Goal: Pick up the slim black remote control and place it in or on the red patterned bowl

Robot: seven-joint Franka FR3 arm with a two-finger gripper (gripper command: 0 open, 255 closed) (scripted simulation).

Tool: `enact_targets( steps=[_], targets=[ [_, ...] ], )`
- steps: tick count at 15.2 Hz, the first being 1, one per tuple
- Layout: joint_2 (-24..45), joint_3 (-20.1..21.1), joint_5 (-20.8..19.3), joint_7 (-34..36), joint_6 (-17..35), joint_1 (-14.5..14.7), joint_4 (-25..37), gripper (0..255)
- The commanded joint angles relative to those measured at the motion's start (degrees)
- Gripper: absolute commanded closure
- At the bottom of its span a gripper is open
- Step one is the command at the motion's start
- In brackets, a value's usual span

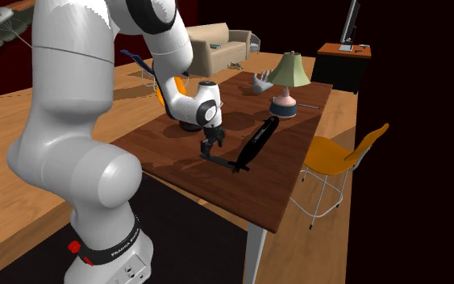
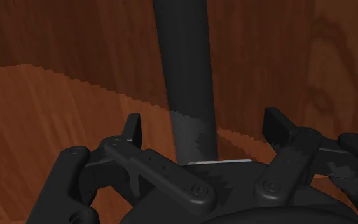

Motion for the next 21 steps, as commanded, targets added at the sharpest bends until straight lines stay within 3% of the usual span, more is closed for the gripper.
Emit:
enact_targets(
  steps=[1,7,15,16,21],
  targets=[
    [2.03,0.58,-0.03,-0.74,1.14,-0.14,1.15,0],
    [7.65,1.41,0.52,-1.19,4.55,-0.85,3.37,0],
    [7.65,1.41,0.52,-1.19,4.55,-0.85,3.37,0],
    [7.65,1.41,0.52,-1.19,4.55,-0.85,3.37,255],
    [7.68,1.41,0.52,-1.15,4.56,-0.81,3.39,255]
  ],
)
